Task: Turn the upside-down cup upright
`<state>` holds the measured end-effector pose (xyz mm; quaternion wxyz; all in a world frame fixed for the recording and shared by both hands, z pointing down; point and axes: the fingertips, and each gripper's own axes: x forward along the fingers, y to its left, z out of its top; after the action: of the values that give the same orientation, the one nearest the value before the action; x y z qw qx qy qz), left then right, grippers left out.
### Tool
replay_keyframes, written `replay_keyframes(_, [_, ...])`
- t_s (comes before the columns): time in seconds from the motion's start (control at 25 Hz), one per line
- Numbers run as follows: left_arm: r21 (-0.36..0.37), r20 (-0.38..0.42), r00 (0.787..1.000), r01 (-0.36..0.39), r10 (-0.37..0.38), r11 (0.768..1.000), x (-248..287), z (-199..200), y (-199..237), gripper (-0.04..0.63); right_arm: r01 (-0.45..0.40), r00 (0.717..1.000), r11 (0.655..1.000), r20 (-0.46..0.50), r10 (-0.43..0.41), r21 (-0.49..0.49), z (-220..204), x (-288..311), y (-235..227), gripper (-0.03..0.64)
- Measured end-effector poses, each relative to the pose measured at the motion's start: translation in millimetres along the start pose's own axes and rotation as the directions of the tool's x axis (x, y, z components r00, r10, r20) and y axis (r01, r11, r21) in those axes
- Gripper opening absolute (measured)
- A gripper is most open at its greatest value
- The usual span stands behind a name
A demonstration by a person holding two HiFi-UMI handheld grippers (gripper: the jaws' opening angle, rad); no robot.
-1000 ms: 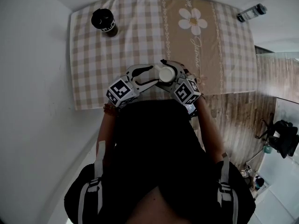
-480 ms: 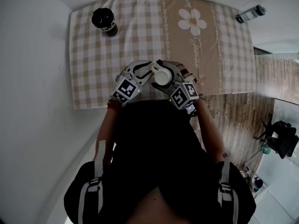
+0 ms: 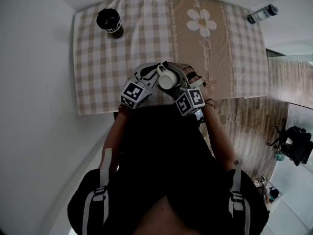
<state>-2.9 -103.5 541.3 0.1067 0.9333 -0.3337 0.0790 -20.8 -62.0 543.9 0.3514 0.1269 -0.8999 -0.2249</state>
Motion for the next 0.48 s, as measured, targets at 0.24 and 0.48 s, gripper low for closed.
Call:
replay_keyframes(0.24, [-0.049,0.062,0.996,-0.055,0.058,0.997,-11,13,26,0.051,0.079,0.991,0.991,0.096,-0.089,0.112,8,-14,-10,0.422])
replay_keyframes(0.48, [-0.006,0.103,0.989,-0.104,0.104,0.995,-21,24,39,0.051,-0.3,0.903,0.503,0.411,-0.123,0.811,2,-33,-30,0.574])
